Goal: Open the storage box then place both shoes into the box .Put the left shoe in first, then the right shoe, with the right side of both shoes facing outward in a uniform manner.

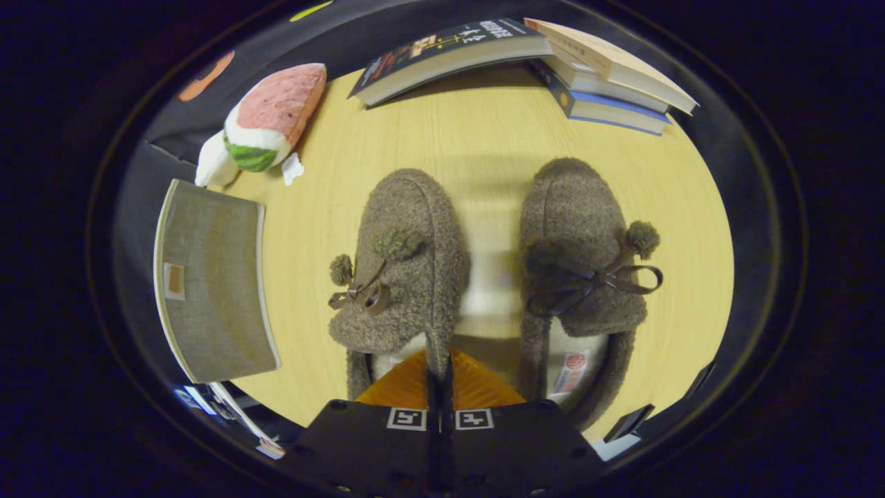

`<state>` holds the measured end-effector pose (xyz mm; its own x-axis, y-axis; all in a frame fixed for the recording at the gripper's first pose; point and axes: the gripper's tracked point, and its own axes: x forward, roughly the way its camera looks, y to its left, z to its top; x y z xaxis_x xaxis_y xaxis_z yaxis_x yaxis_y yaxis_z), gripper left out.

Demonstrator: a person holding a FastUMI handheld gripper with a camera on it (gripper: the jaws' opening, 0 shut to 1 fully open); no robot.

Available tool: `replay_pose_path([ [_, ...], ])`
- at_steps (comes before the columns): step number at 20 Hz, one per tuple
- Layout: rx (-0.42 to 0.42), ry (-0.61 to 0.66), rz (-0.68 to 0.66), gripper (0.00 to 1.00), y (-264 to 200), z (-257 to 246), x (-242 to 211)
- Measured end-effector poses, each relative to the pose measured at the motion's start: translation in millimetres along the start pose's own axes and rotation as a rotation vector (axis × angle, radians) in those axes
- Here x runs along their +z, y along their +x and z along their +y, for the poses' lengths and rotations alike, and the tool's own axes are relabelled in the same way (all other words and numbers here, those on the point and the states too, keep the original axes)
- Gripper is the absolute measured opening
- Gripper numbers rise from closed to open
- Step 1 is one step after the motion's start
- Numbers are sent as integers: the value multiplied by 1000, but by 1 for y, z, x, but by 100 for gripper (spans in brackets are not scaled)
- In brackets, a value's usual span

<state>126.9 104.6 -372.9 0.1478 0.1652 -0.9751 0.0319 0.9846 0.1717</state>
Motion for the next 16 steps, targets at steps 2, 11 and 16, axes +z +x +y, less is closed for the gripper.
replay_pose_path([
  [2, 35, 24, 4, 1, -8, 8, -3],
  [11, 225, -7, -139, 1, -95, 71, 11],
  [16, 293, -58, -190, 1, -141, 120, 17],
])
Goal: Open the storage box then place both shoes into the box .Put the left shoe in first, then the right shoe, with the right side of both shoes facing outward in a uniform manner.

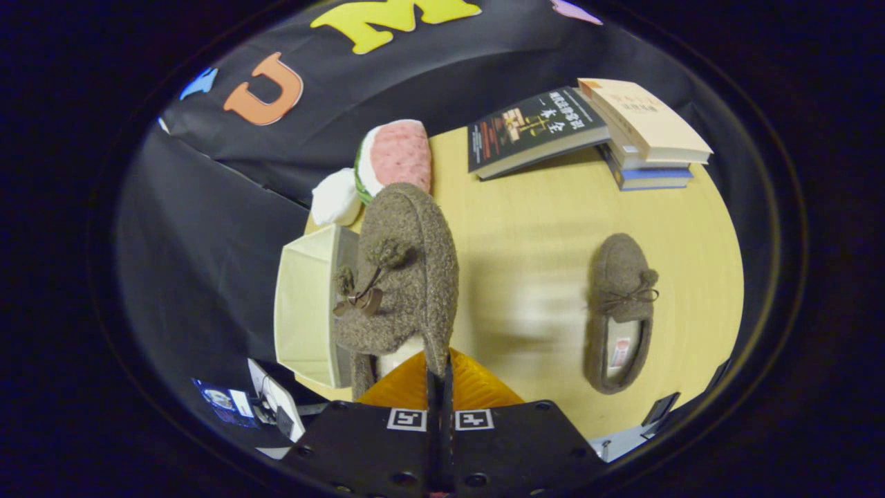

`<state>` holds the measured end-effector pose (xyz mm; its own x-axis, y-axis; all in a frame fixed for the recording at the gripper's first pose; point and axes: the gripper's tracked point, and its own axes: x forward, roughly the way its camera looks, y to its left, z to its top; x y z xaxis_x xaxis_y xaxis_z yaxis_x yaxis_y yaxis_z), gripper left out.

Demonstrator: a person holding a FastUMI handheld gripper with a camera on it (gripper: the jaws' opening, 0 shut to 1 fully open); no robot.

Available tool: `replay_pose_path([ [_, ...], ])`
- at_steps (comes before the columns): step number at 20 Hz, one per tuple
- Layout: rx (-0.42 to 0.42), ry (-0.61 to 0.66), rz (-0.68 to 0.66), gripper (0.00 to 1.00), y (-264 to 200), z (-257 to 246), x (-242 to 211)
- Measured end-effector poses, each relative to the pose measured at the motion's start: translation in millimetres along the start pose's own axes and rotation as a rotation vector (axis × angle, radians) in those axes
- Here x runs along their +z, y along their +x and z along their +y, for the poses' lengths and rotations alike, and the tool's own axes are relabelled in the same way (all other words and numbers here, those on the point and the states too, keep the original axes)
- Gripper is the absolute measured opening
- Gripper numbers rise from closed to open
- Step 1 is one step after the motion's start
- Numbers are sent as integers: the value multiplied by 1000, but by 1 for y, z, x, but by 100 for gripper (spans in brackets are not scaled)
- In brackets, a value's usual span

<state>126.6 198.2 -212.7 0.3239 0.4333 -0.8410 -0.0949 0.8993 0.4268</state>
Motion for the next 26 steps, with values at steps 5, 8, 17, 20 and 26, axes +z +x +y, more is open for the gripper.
replay_pose_path([
  [5, 86, -42, -12, 1, -12, 64, 5],
  [8, 104, -85, 7, 1, -5, 98, 0],
  [17, 109, -81, 81, 0, 60, 179, -14],
  [20, 88, -60, 90, 0, 92, 190, -15],
  [26, -2, 33, 145, 1, 160, 197, -31],
])
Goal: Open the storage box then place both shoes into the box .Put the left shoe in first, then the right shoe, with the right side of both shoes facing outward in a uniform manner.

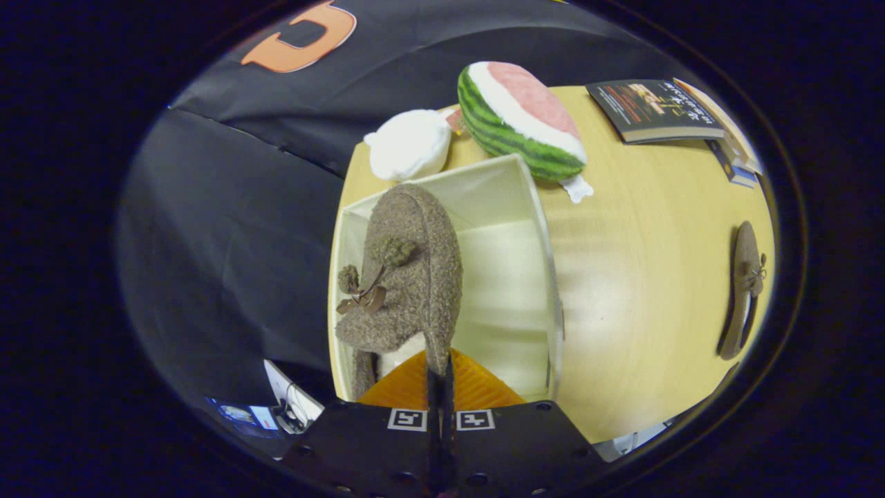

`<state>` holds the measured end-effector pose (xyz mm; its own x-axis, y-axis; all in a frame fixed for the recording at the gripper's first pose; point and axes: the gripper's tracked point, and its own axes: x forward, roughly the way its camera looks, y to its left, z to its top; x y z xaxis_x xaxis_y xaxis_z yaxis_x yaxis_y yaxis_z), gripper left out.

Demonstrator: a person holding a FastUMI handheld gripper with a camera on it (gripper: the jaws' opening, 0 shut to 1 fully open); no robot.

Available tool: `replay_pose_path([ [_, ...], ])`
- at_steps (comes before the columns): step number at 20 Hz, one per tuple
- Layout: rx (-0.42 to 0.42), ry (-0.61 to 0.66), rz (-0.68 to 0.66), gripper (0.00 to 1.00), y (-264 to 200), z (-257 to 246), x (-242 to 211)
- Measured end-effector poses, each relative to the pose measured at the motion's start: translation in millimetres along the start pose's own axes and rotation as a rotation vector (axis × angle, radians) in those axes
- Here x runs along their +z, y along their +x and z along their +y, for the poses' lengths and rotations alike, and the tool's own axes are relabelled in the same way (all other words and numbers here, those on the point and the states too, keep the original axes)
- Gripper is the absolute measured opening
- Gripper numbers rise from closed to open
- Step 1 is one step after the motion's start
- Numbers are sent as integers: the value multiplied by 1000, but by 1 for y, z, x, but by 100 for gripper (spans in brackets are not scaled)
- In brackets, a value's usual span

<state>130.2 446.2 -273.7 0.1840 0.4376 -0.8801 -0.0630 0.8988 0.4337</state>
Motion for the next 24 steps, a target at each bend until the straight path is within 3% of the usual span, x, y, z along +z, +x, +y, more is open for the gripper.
replay_pose_path([
  [8, -109, 17, 17, 4, 72, 3, -4],
  [11, -85, 18, 14, 6, 77, 8, -7],
  [13, -52, -18, 15, 24, 73, 13, -8],
  [14, -37, -26, 14, 24, 68, 16, -9],
  [17, 5, -22, 14, 63, 49, 23, -15],
  [18, 21, -27, 21, 69, 41, 27, -21],
  [19, 46, -47, 30, 85, 31, 30, -27],
  [22, 91, -119, 6, 97, -6, 36, -40],
  [24, 113, -174, -35, 96, -37, 35, -42],
])
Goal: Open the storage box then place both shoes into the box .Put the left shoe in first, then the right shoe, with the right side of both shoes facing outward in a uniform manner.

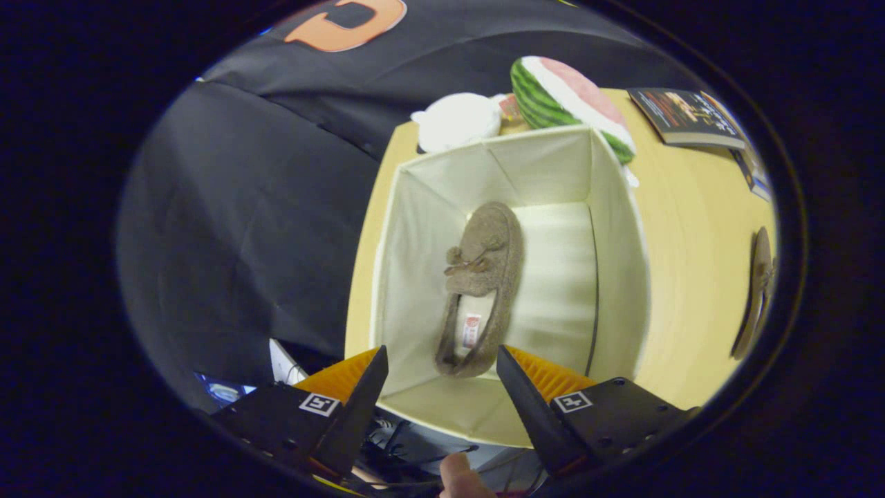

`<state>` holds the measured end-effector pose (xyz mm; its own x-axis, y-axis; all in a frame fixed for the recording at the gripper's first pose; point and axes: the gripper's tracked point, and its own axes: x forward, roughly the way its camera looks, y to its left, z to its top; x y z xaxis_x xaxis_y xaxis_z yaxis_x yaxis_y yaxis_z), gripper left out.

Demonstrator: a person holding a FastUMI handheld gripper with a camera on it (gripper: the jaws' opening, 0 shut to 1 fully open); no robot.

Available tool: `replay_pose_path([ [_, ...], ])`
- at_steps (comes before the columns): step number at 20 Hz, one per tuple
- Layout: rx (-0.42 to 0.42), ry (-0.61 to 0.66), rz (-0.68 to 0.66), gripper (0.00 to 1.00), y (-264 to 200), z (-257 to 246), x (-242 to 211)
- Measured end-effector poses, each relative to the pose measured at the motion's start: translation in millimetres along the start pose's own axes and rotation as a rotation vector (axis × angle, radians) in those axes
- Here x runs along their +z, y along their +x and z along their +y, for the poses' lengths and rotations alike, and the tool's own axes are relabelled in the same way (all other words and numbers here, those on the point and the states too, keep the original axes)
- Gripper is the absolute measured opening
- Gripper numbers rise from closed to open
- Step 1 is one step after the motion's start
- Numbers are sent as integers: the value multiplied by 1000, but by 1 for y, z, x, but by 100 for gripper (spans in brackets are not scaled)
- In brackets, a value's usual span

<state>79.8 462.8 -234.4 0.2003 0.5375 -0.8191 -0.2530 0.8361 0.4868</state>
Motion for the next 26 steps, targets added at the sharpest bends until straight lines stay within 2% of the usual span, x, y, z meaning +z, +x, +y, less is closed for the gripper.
replay_pose_path([
  [4, 53, -71, -67, 96, -69, -5, 2],
  [8, 37, -67, -109, 96, -128, -62, 5],
  [15, -125, 22, -132, 96, -176, -228, 1],
  [20, -314, 84, -122, 96, -184, -351, -12],
  [24, -382, 162, -93, 96, -178, -417, -30],
  [26, -369, 214, -67, 96, -170, -435, -38],
])
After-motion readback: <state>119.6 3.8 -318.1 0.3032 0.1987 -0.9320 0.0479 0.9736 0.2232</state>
